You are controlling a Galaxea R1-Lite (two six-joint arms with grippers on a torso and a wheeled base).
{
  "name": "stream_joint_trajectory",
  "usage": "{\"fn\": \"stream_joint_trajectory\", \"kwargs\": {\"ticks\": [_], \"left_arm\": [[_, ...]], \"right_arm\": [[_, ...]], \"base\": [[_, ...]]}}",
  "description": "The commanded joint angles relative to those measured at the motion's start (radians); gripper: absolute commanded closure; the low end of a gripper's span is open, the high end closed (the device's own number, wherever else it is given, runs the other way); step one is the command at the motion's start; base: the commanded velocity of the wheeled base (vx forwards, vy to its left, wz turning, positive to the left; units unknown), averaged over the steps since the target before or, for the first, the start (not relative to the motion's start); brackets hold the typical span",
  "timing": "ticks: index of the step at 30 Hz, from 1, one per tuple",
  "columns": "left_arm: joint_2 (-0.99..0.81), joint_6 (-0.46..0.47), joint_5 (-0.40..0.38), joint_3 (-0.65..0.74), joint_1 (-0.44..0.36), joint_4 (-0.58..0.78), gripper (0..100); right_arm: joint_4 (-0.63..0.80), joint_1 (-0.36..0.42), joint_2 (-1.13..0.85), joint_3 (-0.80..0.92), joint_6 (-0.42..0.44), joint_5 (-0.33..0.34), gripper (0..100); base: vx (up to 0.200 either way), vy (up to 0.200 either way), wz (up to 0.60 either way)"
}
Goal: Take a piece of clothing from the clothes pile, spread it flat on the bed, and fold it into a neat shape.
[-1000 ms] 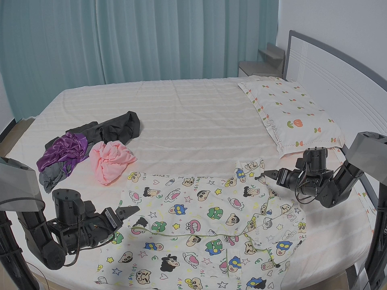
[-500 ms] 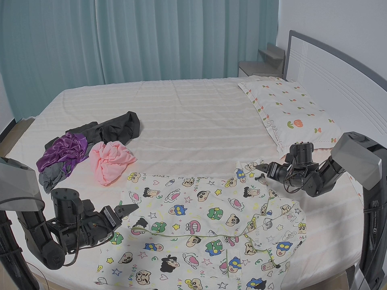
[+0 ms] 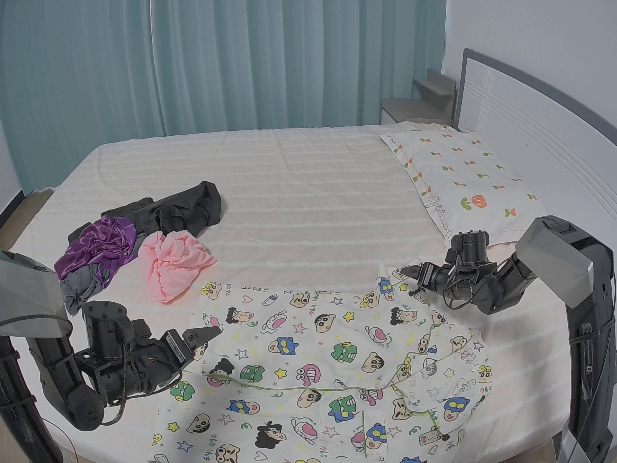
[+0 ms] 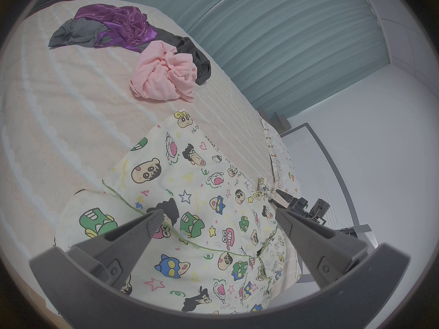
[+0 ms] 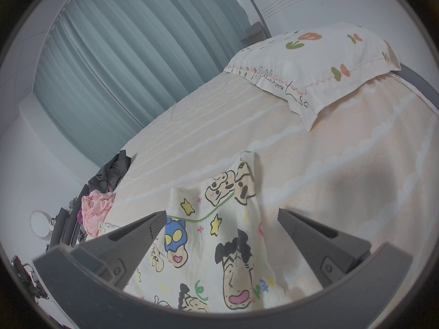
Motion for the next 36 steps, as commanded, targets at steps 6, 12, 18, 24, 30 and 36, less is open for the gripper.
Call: {"fn": "stream_joint_trajectory", "kwargs": {"ticks": [6, 12, 18, 24, 30, 36], "left_arm": [[0.013, 0.000, 0.001, 0.000, 0.000, 0.000, 0], [0.013, 0.000, 0.001, 0.000, 0.000, 0.000, 0], [0.013, 0.000, 0.001, -0.002, 0.000, 0.000, 0], [0.013, 0.000, 0.001, -0.003, 0.000, 0.000, 0], [0.013, 0.000, 0.001, -0.005, 0.000, 0.000, 0], [0.013, 0.000, 0.001, -0.005, 0.000, 0.000, 0]], "right_arm": [[0.015, 0.011, 0.032, -0.024, 0.000, -0.001, 100], [0.007, 0.001, 0.027, -0.030, 0.003, -0.038, 100], [0.009, -0.019, 0.030, -0.062, 0.004, -0.068, 100], [0.007, -0.041, 0.040, -0.094, 0.006, -0.108, 100], [0.006, -0.047, 0.070, -0.131, 0.004, -0.154, 100], [0.001, -0.041, 0.061, -0.133, 0.049, -0.159, 100]], "base": [[0.000, 0.000, 0.00], [0.000, 0.000, 0.00], [0.000, 0.000, 0.00], [0.000, 0.000, 0.00], [0.000, 0.000, 0.00], [0.000, 0.000, 0.00]]}}
